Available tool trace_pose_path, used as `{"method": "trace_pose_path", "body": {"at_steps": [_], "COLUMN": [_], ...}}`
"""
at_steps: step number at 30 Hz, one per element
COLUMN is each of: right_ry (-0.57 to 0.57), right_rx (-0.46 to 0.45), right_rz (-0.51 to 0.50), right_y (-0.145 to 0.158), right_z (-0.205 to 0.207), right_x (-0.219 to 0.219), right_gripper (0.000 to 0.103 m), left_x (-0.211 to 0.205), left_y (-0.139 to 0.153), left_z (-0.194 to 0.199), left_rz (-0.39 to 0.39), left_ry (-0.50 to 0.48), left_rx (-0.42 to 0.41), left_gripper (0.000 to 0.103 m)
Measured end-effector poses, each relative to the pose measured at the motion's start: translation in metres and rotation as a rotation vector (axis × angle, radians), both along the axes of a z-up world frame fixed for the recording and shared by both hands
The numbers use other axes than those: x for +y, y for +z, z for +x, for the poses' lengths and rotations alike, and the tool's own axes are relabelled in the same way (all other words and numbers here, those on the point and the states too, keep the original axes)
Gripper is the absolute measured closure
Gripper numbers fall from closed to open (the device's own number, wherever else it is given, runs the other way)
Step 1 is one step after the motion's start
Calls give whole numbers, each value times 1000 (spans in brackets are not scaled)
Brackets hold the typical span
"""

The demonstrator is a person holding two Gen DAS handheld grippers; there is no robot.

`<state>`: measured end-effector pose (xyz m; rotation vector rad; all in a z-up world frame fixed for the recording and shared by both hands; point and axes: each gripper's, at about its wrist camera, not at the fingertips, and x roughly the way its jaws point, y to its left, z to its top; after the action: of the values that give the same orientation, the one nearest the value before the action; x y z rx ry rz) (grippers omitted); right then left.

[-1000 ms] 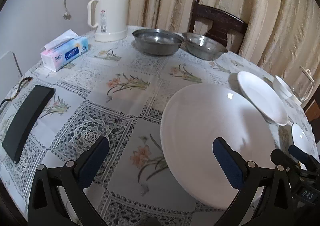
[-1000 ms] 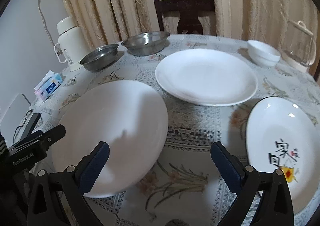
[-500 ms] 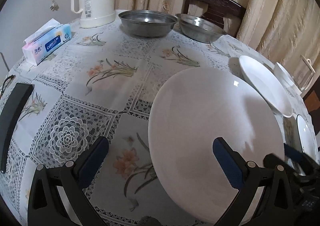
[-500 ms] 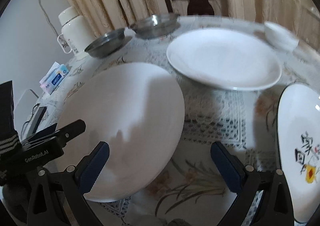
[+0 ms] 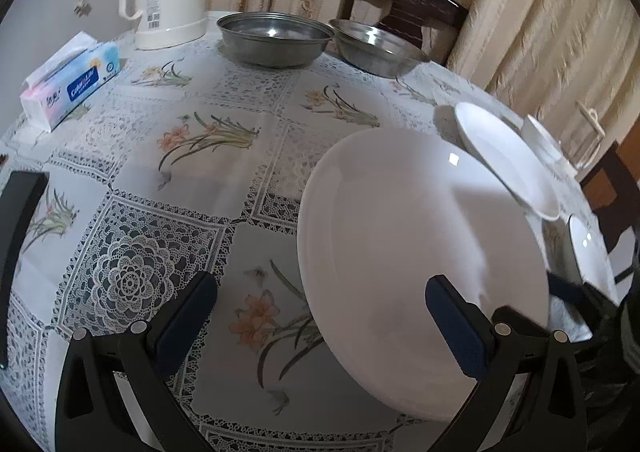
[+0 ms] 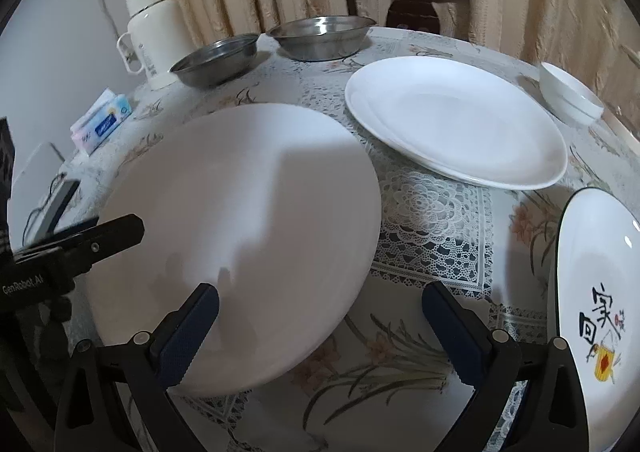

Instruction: Organize plates and bowls

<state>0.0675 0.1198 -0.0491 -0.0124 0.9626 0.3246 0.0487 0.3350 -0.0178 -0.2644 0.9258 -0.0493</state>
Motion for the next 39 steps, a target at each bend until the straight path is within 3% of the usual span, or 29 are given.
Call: {"method": "trace_pose_path", "body": {"at_steps": [4,9,10,12,14,19,27,33,39], "right_ry": [-16,-24,-25,-28,-27,-45,0,66,95], "right_rx": [4,-16,-21,-28,-22,-23,-23,-17,-1], "right_rz": [79,116,117,116,136,159,174,171,158], "right_y": [3,5,4,4,4,3,6,9,4], "right_z": [3,7,8,10,13,15,12,10,5], "right_x": [-8,-8,-7,-6,-6,-10,3,26,40], "right_gripper": [1,24,26,45,56,62,63,63,63], "left_x": [2,0,0,1,4,4,8,30,47], "left_y": [1,1,1,2,2,1,3,11,5], "left_z": [0,8,9,13,16,21,11,-6,-19], "left_rz": [-34,-18,-18,-15,-37,-130,-107,-75,-61], "left_ry": [39,41,43,50,47,0,37,102,139], "left_rx": [-29,-60,-63,-68,-69,-61,-67,-92,-68], "left_gripper": [0,8,11,25,38,57,57,57,57]}}
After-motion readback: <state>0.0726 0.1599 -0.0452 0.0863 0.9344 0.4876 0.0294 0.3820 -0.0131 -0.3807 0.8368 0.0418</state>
